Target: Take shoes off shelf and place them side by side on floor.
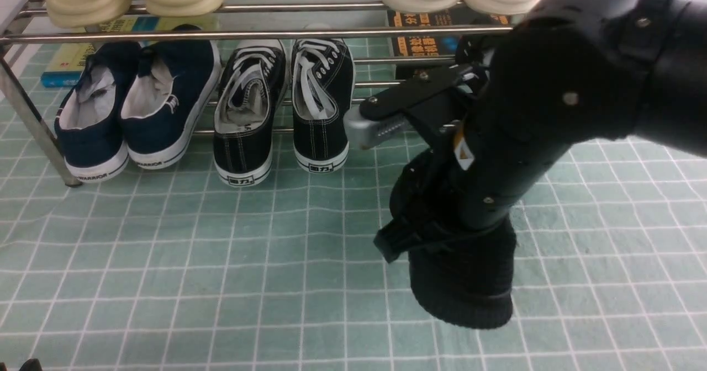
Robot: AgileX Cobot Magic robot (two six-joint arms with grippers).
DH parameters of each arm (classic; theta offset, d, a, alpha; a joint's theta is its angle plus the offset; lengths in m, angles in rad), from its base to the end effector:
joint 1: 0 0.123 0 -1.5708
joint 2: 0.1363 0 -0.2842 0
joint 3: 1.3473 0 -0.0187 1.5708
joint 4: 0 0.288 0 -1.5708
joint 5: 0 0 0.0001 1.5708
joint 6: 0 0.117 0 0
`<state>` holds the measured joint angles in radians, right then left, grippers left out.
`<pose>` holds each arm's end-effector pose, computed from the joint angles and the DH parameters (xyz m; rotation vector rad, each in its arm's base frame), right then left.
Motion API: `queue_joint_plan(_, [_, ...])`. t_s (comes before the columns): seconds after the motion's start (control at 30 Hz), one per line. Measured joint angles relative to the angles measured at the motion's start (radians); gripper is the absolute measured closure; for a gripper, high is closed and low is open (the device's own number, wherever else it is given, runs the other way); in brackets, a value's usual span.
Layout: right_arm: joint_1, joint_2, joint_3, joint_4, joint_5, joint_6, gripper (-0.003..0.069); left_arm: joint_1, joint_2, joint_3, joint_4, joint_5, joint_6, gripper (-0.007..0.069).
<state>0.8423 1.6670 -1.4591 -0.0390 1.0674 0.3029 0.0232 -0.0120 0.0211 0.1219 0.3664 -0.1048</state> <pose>0.2675 0.2938 0.2749 -0.7595 2.6837 0.2484 0.1156 0.0078 0.1663 -0.0434 1.8563 0.0629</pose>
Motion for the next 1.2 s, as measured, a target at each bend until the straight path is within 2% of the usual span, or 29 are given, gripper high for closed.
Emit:
queue_joint_plan(0.3, [0.0, 0.114, 0.0, -0.072, -0.139, 0.025, 0.0648, 0.0, 0.0, 0.0, 0.0, 0.0, 0.0, 0.0382])
queue_joint_plan(0.57, [0.0, 0.187, 0.0, -0.095, -0.208, 0.134, 0.0628, 0.0, 0.0, 0.0, 0.0, 0.0, 0.0, 0.0382])
queue_joint_plan(0.67, [0.0, 0.199, 0.0, -0.085, -0.217, 0.146, 0.0586, 0.0, 0.0, 0.0, 0.0, 0.0, 0.0, 0.0382])
queue_joint_plan(0.83, [0.0, 0.2, 0.0, -0.054, -0.222, 0.148, 0.0383, 0.0, 0.0, 0.0, 0.0, 0.0, 0.0, 0.0382])
queue_joint_plan(0.87, [0.0, 0.2, 0.0, -0.052, -0.222, 0.148, 0.0375, 0.0, 0.0, 0.0, 0.0, 0.0, 0.0, 0.0382])
queue_joint_plan(0.93, [0.0, 0.197, -0.018, -0.036, -0.178, 0.133, 0.0288, 0.0, 0.0, 0.0, 0.0, 0.0, 0.0, 0.0382])
queue_joint_plan(1.0, [0.0, 0.184, -0.051, -0.032, -0.101, 0.07, 0.0261, 0.0, 0.0, 0.0, 0.001, 0.0, 0.0, 0.0382])
queue_joint_plan(1.03, [0.0, 0.184, -0.055, -0.032, -0.094, 0.063, 0.0261, 0.0, 0.0, 0.0, 0.001, 0.0, 0.0, 0.0382])
queue_joint_plan(1.1, [-0.007, 0.158, -0.11, -0.027, -0.013, -0.016, 0.0307, 0.0, 0.0, 0.0, 0.001, 0.0, 0.0, 0.0382])
queue_joint_plan(1.2, [-0.042, 0.137, -0.185, -0.017, 0.082, -0.094, 0.0476, 0.0, 0.0, 0.0, 0.002, 0.0, 0.0, 0.0382])
